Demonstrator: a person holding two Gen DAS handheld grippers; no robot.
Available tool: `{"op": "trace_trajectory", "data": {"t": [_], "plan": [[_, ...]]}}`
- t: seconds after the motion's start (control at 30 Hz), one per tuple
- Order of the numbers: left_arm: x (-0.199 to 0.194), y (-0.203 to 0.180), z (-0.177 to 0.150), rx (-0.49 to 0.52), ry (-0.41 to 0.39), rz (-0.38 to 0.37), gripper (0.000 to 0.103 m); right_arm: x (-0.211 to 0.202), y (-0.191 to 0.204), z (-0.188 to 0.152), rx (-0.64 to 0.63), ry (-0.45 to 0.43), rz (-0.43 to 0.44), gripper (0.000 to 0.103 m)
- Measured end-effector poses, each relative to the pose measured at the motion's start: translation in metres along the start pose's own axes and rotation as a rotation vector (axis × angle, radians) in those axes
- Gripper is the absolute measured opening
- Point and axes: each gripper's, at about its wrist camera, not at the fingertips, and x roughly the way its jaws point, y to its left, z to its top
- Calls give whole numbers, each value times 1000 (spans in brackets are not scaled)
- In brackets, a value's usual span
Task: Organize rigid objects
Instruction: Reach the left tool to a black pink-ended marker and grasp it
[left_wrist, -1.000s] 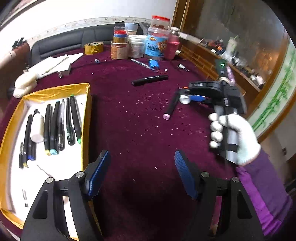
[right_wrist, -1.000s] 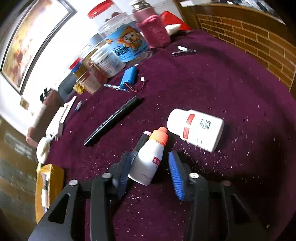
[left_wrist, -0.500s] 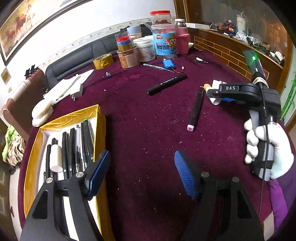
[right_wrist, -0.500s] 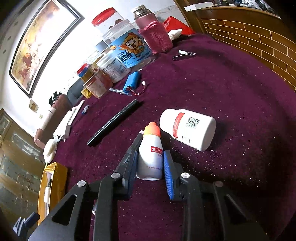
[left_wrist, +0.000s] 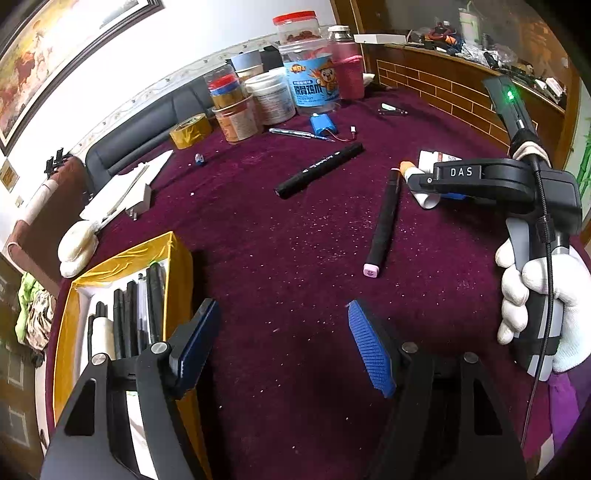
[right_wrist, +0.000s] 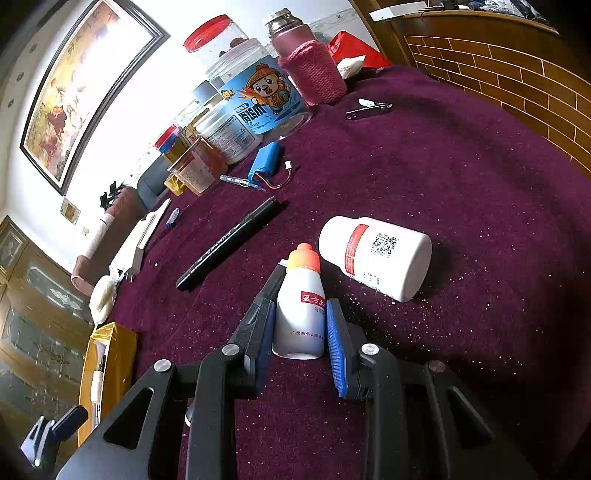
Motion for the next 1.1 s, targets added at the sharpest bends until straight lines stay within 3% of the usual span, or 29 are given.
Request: {"op": "trace_trajectory", "data": {"t": [0.2,0.33,0.47,0.8,0.93,1.03,1.07,1.1], "plan": [[13,-5,5,-1,29,-41,71,0,-1,0,6,3,6,24],[27,-5,15,-44,58,-164,71,1,-2,1,15,6,14,24],[45,-13,30,-61,63,-220,71,1,-5,2,28,9,28,24],[89,-55,54,28,66,-206,71,1,-7,2,43,9,46,24],[92,-64,61,83,-1,-166,75,1,-9,3,55,10,58,24],[93,-63,62,80,-12,-200,74,1,-9,3,57,10,61,24],[94,-59,61,64,-4,-224,71,1,-9,3,57,10,61,24],[96,-53,61,41,7,-269,57,1,-9,3,57,10,61,24]]}}
